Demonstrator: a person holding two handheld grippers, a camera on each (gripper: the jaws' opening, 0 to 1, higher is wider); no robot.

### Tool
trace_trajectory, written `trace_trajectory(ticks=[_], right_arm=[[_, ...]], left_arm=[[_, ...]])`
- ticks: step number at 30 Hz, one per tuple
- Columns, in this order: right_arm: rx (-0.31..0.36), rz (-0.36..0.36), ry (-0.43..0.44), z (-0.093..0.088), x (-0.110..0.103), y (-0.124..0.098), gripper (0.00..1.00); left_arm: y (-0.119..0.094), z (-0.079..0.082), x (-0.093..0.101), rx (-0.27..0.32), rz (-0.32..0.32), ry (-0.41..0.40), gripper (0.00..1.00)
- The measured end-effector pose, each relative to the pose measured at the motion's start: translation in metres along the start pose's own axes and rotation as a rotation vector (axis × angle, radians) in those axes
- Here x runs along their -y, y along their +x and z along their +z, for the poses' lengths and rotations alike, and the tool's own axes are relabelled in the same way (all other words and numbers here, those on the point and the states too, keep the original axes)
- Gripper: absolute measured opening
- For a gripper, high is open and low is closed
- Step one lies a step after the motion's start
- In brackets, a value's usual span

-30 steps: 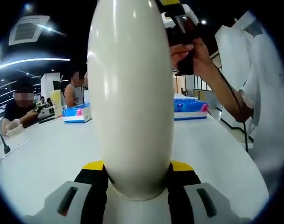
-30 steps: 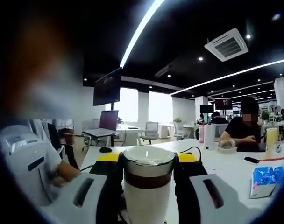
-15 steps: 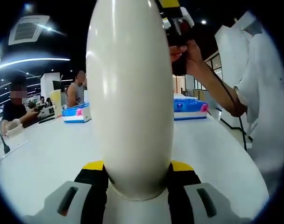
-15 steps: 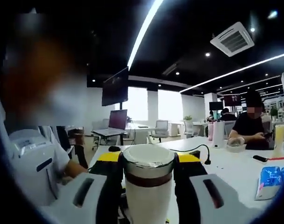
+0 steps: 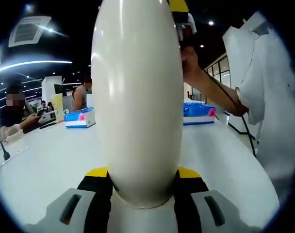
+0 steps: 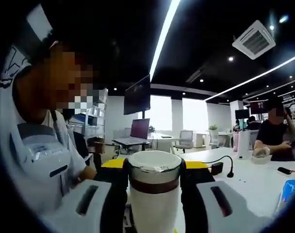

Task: Grasp the water cup twist off the cup lid place the cup lid on the table

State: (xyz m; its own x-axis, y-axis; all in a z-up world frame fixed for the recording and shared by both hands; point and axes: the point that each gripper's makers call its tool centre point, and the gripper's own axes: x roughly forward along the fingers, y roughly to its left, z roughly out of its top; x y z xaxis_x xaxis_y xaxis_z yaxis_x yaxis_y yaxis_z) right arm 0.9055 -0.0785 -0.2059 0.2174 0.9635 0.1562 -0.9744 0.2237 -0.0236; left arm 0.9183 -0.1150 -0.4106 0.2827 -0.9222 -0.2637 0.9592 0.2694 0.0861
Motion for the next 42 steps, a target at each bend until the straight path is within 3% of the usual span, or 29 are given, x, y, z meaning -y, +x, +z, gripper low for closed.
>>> trace_trajectory(ticks=[12, 26, 42], right_arm=[[0.058, 0.149, 0.096, 0.0, 0.0, -0.001, 0.44], [0.024, 0.341, 0.069, 0.0, -0.012, 0.0, 0.44], [0.024, 0.398, 0.091, 0.001, -0.017, 0.001, 0.45]], left_arm=[[0.001, -0.001, 0.0, -0.003, -0.006, -0.007, 0.51], [0.001, 0.0, 0.001, 0.0, -0.012, -0.003, 0.51], [0.001, 0.0, 0.002, 0.001, -0.026, -0.002, 0.51]])
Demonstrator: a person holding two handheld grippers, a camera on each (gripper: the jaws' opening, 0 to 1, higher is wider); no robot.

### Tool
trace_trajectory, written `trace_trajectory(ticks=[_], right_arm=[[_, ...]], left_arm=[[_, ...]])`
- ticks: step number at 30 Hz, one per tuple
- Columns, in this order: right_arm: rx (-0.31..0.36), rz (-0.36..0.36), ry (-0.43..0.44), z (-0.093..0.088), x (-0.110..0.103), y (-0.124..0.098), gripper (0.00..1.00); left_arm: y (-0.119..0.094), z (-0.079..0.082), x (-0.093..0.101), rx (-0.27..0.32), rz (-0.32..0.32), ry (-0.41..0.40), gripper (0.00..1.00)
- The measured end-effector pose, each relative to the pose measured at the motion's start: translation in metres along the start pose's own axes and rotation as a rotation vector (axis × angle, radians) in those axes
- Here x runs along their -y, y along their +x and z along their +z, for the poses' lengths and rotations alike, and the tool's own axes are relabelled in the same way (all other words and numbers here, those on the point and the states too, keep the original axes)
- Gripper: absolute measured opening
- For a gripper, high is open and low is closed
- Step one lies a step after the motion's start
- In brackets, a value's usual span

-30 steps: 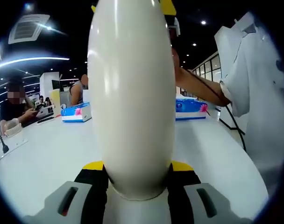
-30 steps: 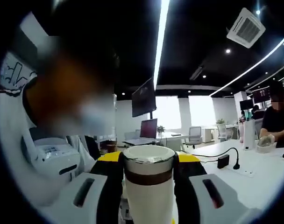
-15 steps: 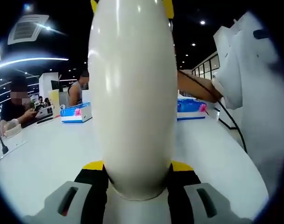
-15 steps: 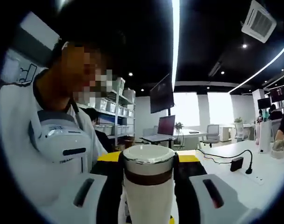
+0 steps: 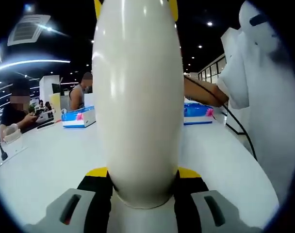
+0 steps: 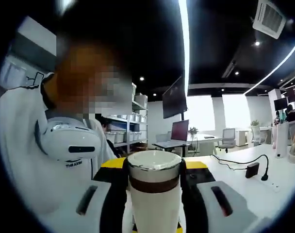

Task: Grasp the water cup twist off the cup lid place the cup lid on the table

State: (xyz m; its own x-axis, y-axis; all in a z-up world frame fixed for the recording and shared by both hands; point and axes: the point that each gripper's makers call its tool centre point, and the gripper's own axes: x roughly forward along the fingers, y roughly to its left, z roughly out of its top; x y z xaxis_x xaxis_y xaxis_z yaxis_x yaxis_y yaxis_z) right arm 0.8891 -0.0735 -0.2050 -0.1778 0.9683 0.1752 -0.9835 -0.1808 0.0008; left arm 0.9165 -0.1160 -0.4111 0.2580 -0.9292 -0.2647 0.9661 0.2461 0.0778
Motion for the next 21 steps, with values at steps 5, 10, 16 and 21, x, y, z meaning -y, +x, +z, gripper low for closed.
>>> trace_trajectory(ticks=[5, 10, 16, 21], right_arm=[[-0.049, -0.055, -0.011, 0.001, 0.004, -0.004, 0.45], [-0.115, -0.205, -0.003, 0.0, 0.014, -0.013, 0.47], [-0.139, -0.407, -0.027, 0.003, 0.014, -0.016, 0.69], [-0.08, -0.711, 0.081, 0.004, 0.017, -0.024, 0.75]], left_arm=[[0.0, 0.0, 0.0, -0.001, 0.001, -0.001, 0.51], [0.001, -0.001, 0.001, -0.003, 0.003, -0.007, 0.51], [0.001, -0.001, 0.001, -0.003, 0.004, -0.005, 0.51], [0.001, -0.002, 0.001, -0.004, 0.005, -0.004, 0.51]])
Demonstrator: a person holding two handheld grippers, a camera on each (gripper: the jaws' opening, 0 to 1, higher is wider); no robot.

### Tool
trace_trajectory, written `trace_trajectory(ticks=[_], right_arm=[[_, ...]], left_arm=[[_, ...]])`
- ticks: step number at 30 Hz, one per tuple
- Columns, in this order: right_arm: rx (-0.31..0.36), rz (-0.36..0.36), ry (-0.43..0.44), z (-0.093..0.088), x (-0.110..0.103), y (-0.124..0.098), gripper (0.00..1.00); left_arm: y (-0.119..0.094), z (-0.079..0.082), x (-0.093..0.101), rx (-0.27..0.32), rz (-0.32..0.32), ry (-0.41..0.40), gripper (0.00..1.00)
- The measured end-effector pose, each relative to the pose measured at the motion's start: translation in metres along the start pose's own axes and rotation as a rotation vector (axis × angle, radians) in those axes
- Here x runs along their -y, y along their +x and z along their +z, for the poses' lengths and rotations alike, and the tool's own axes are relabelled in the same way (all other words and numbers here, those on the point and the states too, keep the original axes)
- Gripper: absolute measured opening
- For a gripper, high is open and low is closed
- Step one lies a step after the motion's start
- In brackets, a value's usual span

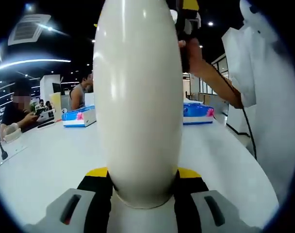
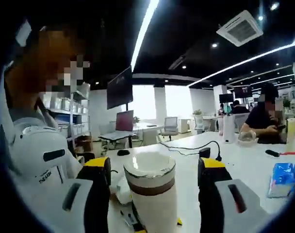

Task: Grasp the water cup twist off the cup lid place the cup lid on the table

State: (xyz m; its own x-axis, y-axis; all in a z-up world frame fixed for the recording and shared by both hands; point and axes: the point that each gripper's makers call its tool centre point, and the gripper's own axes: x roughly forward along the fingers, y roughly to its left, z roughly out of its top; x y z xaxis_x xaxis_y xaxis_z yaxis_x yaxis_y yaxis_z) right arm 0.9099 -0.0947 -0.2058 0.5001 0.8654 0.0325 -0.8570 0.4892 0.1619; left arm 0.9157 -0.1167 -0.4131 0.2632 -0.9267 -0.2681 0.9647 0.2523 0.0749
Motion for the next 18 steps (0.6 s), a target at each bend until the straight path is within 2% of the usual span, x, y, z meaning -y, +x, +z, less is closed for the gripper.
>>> trace_trajectory(ticks=[2, 5, 6, 9, 12, 15, 18], right_arm=[[0.01, -0.046, 0.007, -0.001, -0.003, -0.001, 0.75], [-0.069, -0.266, -0.063, -0.015, 0.002, -0.005, 0.74], [-0.077, -0.301, -0.092, -0.015, 0.001, -0.004, 0.74], [-0.063, -0.383, -0.118, -0.009, -0.004, -0.003, 0.78], [-0.024, -0.466, -0.094, -0.002, -0.006, -0.002, 0.78], [-0.027, -0.545, -0.114, -0.002, -0.004, -0.002, 0.77], [-0.021, -0.575, -0.121, -0.003, -0.008, 0.0, 0.72]], left_arm=[[0.0, 0.0, 0.0, 0.0, 0.001, 0.0, 0.51], [0.0, 0.0, 0.0, -0.001, 0.001, 0.001, 0.51], [0.0, 0.0, 0.0, -0.001, 0.001, 0.001, 0.51], [0.0, -0.001, 0.0, 0.0, 0.0, 0.0, 0.51], [0.0, 0.0, 0.001, 0.0, 0.001, 0.0, 0.51], [0.001, 0.0, 0.001, -0.001, 0.001, 0.0, 0.51], [0.001, 0.0, 0.001, -0.001, 0.001, 0.001, 0.51]])
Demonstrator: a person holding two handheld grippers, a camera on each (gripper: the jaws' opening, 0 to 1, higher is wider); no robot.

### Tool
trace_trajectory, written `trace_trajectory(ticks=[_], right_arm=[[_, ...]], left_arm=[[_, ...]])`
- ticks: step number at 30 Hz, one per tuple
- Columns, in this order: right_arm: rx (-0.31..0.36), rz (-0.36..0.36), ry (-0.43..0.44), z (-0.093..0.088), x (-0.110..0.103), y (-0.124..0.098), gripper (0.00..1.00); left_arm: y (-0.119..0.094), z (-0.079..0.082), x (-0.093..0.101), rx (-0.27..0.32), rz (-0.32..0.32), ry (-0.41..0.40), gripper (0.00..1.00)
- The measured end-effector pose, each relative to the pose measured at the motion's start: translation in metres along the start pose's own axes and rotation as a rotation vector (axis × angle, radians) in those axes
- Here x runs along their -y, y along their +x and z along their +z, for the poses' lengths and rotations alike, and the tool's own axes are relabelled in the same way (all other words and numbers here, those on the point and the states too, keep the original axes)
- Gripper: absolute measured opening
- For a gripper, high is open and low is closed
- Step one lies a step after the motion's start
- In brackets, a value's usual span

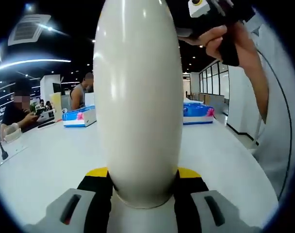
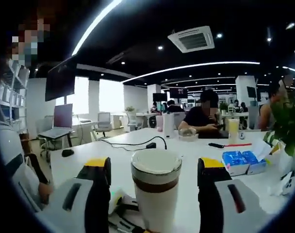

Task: Grasp the water cup twist off the cup lid place the cup lid on the table

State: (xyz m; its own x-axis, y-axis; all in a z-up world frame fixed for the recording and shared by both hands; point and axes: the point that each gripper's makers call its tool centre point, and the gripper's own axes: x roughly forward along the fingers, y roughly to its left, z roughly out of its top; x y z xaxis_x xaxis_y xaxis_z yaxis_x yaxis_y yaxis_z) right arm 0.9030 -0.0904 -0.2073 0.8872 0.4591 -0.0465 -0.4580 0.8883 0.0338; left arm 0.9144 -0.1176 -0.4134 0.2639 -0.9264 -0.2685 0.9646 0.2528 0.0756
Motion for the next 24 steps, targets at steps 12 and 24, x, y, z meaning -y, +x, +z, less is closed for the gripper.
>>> trace_trajectory(ticks=[12, 24], right_arm=[[0.014, -0.087, 0.004, 0.005, 0.004, 0.009, 0.71], [-0.003, -0.112, 0.027, 0.001, 0.007, 0.011, 0.52]], left_arm=[[0.0, 0.001, 0.0, -0.001, 0.001, 0.001, 0.51], [-0.001, 0.001, -0.001, -0.002, 0.001, 0.001, 0.51]])
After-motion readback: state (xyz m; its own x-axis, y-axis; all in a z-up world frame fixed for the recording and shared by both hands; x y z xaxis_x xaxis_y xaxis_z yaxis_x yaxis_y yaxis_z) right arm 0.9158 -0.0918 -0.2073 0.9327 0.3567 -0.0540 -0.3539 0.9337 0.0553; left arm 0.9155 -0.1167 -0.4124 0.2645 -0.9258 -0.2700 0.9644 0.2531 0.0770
